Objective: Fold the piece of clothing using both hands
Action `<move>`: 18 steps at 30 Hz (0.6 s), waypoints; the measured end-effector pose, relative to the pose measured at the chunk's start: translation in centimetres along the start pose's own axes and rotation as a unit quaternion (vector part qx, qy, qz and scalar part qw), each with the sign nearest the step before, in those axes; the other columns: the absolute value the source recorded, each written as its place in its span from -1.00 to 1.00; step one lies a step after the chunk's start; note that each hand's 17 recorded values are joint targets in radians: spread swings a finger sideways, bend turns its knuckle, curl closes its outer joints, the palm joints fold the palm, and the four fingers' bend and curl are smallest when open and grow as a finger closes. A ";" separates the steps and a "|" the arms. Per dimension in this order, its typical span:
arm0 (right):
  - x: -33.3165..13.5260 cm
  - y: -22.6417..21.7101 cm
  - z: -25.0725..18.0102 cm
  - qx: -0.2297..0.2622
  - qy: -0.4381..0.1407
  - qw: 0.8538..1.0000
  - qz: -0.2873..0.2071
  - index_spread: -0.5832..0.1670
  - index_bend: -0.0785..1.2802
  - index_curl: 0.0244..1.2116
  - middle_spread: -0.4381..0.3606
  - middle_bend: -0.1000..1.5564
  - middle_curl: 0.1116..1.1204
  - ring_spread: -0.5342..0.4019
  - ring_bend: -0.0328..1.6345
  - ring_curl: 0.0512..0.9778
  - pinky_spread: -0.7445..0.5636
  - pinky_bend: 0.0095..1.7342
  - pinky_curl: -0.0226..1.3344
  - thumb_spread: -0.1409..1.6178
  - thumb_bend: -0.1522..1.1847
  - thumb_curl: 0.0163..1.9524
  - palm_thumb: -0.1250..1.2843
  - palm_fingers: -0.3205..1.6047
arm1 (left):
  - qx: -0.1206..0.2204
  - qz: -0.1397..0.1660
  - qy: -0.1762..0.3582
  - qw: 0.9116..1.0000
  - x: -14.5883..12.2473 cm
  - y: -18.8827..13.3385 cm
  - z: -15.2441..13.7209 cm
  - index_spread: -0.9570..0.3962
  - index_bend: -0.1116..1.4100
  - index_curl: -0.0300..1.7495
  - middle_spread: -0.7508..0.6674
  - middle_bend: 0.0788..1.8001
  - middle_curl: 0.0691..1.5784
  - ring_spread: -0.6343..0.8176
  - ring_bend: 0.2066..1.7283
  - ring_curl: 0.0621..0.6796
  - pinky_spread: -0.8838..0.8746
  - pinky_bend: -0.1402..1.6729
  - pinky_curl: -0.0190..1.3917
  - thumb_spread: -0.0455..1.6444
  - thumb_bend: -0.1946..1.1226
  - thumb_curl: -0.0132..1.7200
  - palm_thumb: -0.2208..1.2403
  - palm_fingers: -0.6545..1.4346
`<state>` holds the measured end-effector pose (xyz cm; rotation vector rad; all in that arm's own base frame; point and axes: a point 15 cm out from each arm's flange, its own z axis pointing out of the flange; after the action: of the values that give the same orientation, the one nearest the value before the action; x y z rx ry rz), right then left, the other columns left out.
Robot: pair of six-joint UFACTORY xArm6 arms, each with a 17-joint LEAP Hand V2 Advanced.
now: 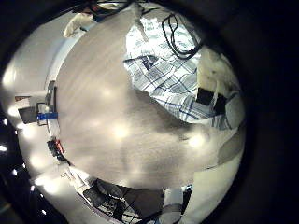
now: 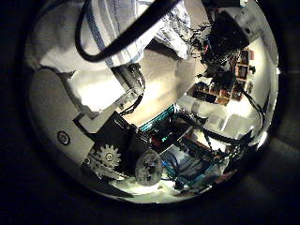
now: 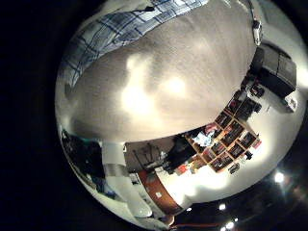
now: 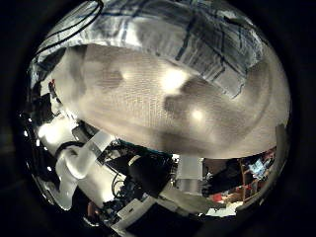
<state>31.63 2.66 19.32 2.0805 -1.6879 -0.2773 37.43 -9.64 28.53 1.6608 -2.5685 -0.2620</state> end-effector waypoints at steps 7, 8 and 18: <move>-0.4 -1.0 1.3 0.018 -0.001 1.000 0.019 -0.16 -0.57 -0.47 -0.28 -0.28 -0.24 -0.26 0.10 -0.46 0.27 -0.27 -0.79 0.35 -0.73 -0.67 -0.27 -0.09 | 0.001 -0.002 0.000 1.000 -0.3 0.3 -0.9 -0.60 -0.03 0.26 -0.59 0.27 -0.03 -0.74 0.50 0.41 -0.68 0.38 -0.13 0.29 -0.73 -0.35 0.26 0.74; -0.4 -1.7 1.1 0.033 -0.002 0.999 0.023 -0.20 -0.59 -0.46 -0.33 -0.28 -0.23 -0.31 0.13 -0.44 0.16 -0.20 -0.78 0.36 -0.72 -0.67 -0.22 -0.04 | 0.001 -0.002 0.000 1.000 -0.3 0.4 -0.9 -0.60 -0.03 0.26 -0.59 0.27 -0.03 -0.74 0.50 0.41 -0.68 0.38 -0.13 0.29 -0.73 -0.35 0.26 0.74; 1.7 -2.5 -2.5 0.120 -0.014 0.991 0.064 -0.60 0.11 0.03 -0.56 0.19 0.23 -0.40 0.42 -0.08 -0.36 0.34 -0.46 0.46 -0.61 -0.57 0.28 0.65 | -0.027 0.005 0.012 1.000 -0.6 2.3 -1.0 -0.63 -0.06 0.29 -0.59 0.28 -0.05 -0.74 0.50 0.39 -0.68 0.38 -0.13 0.29 -0.74 -0.35 0.23 0.74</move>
<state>35.30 1.94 20.59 2.1305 -1.9463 -0.0660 35.70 -8.30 29.94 1.6232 -2.5285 -0.3062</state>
